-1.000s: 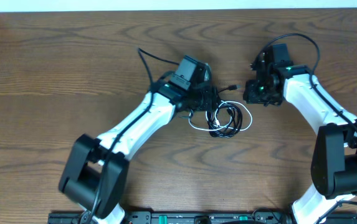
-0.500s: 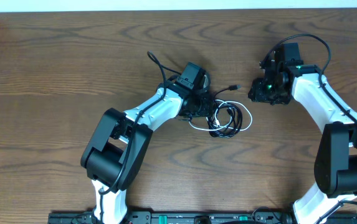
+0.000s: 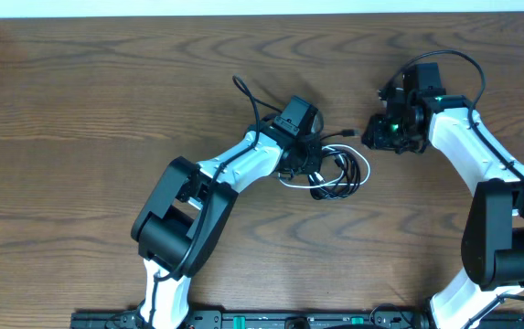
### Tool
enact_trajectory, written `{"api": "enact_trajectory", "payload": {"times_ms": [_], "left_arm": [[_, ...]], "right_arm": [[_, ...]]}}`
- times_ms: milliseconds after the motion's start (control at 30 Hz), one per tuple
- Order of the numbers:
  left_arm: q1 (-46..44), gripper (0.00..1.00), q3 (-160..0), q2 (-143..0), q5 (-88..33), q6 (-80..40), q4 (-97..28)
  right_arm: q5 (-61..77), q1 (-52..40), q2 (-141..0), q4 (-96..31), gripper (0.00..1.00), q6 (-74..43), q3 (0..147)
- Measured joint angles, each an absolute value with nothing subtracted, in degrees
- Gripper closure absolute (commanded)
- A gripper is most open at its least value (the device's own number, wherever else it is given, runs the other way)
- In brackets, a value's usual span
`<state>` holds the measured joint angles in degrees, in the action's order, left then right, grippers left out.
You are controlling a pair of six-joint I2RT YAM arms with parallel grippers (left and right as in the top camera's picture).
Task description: Untangle cables
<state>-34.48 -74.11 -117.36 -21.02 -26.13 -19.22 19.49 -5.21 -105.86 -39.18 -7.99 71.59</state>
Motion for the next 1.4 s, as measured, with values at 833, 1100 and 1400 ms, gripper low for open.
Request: {"api": "enact_trajectory", "payload": {"times_ms": [833,1100,1400], "left_arm": [[-23.7,0.93,-71.5,-88.4,-28.8,-20.7,-21.2],[-23.7,0.93,-71.5,-88.4,-31.8,-20.7,-21.5],[-23.7,0.93,-71.5,-88.4,-32.4,-20.7,-22.5]], "right_arm": [[56.5,-5.2,-93.7,-21.0,0.50,-7.3,73.0],[51.7,-10.3,-93.8,-18.8,0.50,-7.4,73.0],[46.2,-12.2,-94.5,-17.9,0.99,-8.8,73.0]]}}
